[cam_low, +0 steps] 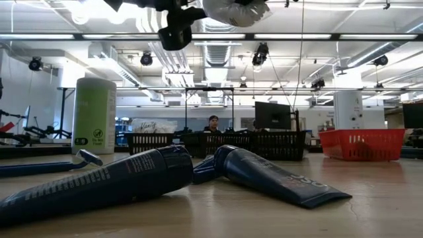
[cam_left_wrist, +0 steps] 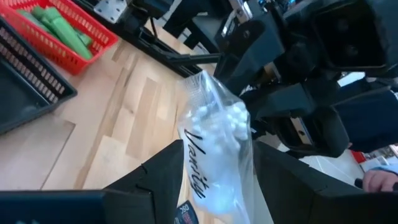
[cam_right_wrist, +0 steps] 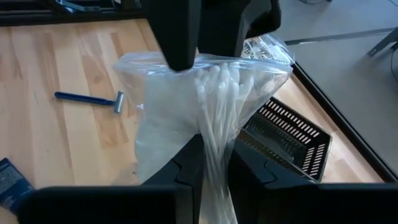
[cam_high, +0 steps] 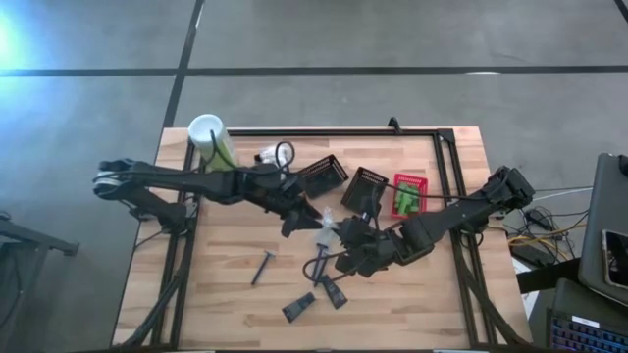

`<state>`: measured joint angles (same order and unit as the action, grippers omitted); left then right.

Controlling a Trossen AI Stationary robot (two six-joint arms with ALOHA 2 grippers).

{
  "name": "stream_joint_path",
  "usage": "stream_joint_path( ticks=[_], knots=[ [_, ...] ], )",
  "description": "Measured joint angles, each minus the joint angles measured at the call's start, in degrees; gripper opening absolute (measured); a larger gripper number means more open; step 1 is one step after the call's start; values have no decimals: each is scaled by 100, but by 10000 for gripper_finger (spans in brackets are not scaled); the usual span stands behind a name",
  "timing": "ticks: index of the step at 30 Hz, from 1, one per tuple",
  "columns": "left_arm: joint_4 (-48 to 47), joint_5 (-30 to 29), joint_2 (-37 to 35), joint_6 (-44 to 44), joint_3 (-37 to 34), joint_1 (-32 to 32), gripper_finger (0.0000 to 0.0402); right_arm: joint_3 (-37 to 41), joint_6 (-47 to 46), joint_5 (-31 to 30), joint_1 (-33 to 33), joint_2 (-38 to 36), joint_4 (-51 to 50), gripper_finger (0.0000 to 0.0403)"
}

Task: Pick & Place Travel size toiletries
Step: Put the cotton pack into the left black bin

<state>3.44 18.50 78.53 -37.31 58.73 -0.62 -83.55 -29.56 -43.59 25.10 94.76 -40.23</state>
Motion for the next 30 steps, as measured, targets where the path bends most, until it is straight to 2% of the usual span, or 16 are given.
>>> stream_joint_path(
  ticks=[5,13,21,23,26,30],
  knots=[
    [-26,122,91,1,10,0,197,2,-2,4,0,0,-4,59],
    [-282,141,-56,149,21,-22,197,4,0,4,0,0,-9,46],
    [-1230,110,-539,79,19,-330,197,9,-31,-72,7,0,-317,55],
    [-1390,180,-645,-94,17,-399,197,9,-14,-344,38,2,-477,54],
    [-1398,633,-737,-595,17,-503,197,9,161,-891,63,2,-679,50],
    [-1089,898,-755,-1293,12,-563,197,9,919,-1831,90,2,-746,46]
  ],
)
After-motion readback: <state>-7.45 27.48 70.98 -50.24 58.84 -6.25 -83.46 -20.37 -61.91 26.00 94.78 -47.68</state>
